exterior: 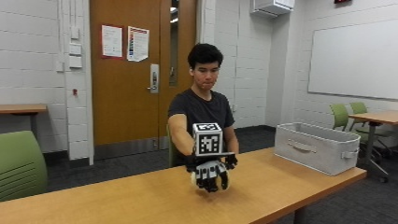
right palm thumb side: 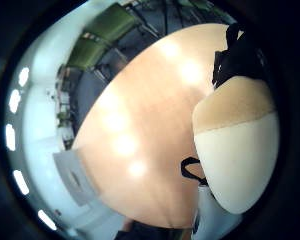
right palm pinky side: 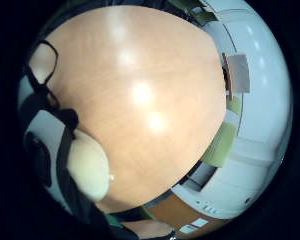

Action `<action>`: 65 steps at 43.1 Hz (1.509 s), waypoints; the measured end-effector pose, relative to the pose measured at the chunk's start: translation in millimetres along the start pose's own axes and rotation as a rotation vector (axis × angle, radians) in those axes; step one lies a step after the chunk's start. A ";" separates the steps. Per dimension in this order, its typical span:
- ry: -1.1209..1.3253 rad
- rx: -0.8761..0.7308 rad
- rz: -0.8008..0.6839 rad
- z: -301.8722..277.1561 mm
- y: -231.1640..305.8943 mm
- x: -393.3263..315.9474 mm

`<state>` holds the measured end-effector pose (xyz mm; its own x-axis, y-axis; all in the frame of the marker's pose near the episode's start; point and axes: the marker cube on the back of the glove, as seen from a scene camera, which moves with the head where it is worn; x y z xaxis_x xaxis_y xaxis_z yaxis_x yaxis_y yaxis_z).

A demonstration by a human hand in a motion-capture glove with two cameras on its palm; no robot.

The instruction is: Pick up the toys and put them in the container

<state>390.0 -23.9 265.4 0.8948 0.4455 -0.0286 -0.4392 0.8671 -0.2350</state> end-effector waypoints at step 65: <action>-0.168 0.247 -0.923 -262.7 283.4 -539.8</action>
<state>-196.5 -77.2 -41.0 0.8810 -0.4249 0.2083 0.4091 0.9051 0.1161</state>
